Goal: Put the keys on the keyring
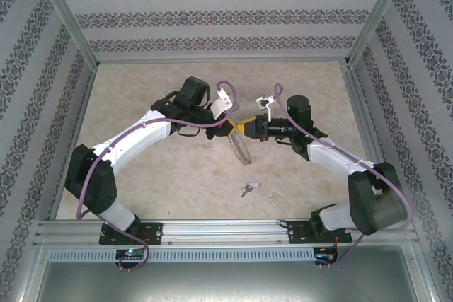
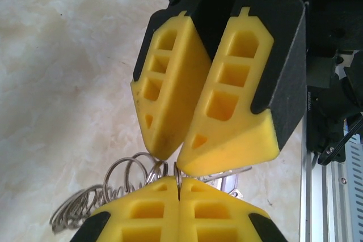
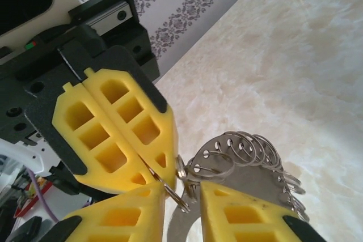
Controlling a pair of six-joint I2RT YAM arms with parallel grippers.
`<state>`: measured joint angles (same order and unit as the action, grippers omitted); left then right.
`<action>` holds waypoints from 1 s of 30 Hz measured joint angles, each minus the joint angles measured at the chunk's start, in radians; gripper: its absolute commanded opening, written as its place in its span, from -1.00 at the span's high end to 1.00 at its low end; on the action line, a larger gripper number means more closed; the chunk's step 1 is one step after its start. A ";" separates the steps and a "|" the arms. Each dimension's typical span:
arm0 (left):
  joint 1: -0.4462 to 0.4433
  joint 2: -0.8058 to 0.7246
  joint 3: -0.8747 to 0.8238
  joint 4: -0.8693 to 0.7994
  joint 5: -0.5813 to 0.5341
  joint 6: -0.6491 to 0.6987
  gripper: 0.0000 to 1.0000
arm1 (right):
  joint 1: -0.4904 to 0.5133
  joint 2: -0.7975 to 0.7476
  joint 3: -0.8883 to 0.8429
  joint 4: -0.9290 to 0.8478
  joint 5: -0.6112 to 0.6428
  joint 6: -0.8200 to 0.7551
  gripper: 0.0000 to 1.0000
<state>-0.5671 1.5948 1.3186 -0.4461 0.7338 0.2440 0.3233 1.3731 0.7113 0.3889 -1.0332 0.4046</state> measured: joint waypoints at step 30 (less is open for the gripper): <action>0.038 0.012 0.047 -0.041 0.052 -0.008 1.00 | 0.000 0.061 0.066 0.013 -0.085 0.000 0.71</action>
<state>-0.5289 1.6066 1.3655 -0.4873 0.7860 0.2359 0.3229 1.4345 0.7776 0.4019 -1.1187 0.4042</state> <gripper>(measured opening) 0.051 0.137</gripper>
